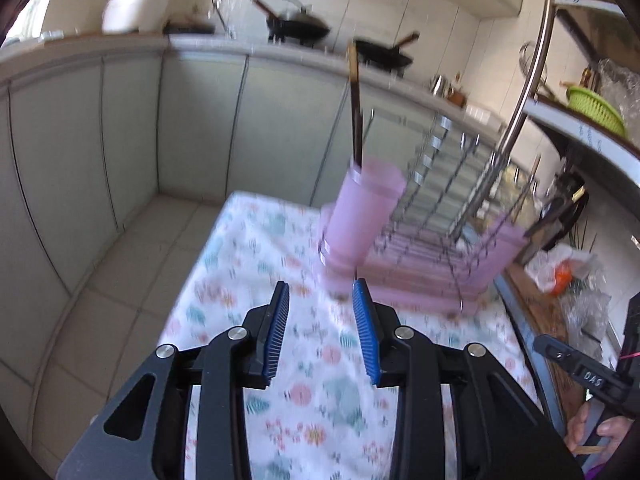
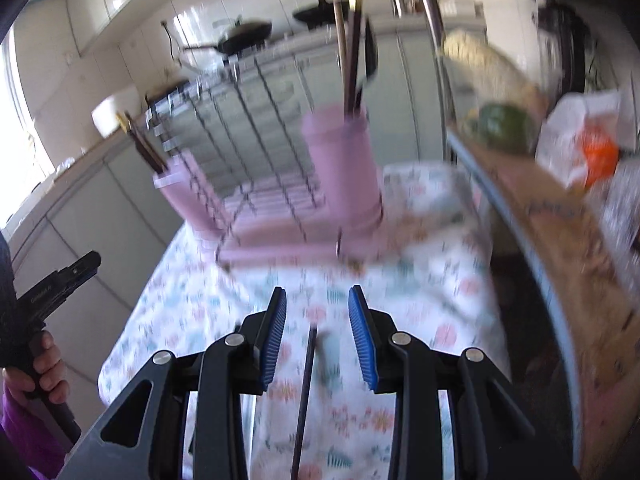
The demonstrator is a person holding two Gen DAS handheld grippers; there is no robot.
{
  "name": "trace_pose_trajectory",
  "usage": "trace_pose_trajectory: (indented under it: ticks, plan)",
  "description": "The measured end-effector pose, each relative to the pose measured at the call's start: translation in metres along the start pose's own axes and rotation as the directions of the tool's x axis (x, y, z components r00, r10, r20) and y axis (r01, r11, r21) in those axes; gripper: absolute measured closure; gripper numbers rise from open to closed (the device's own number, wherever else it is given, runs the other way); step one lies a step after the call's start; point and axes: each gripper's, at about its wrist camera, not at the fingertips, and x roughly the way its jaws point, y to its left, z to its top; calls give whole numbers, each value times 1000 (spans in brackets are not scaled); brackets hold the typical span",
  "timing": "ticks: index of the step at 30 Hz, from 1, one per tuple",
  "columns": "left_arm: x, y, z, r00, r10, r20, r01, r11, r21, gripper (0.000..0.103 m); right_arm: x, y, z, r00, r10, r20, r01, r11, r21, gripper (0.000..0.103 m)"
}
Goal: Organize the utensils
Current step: 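Move both tools back down toward the remaining utensils on the cloth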
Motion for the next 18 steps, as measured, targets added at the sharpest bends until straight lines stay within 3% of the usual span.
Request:
trace_pose_trajectory:
  ticks: [4, 7, 14, 18]
  plan:
    - [20, 2, -13, 994, -14, -105, 14, 1000, -3, 70, 12, -4, -12, 998, -15, -58, 15, 1000, -4, 71]
    - [37, 2, -23, 980, -31, -198, 31, 1000, -6, 70, 26, -8, -17, 993, -12, -115, 14, 1000, 16, 71]
    - [73, -4, -38, 923, -90, -374, 87, 996, -26, 70, 62, -16, -25, 966, 56, -253, -30, 994, 107, 74]
    - [88, -8, -43, 890, -119, -441, 114, 993, -38, 70, 71, -22, -29, 956, 73, -283, -32, 988, 148, 75]
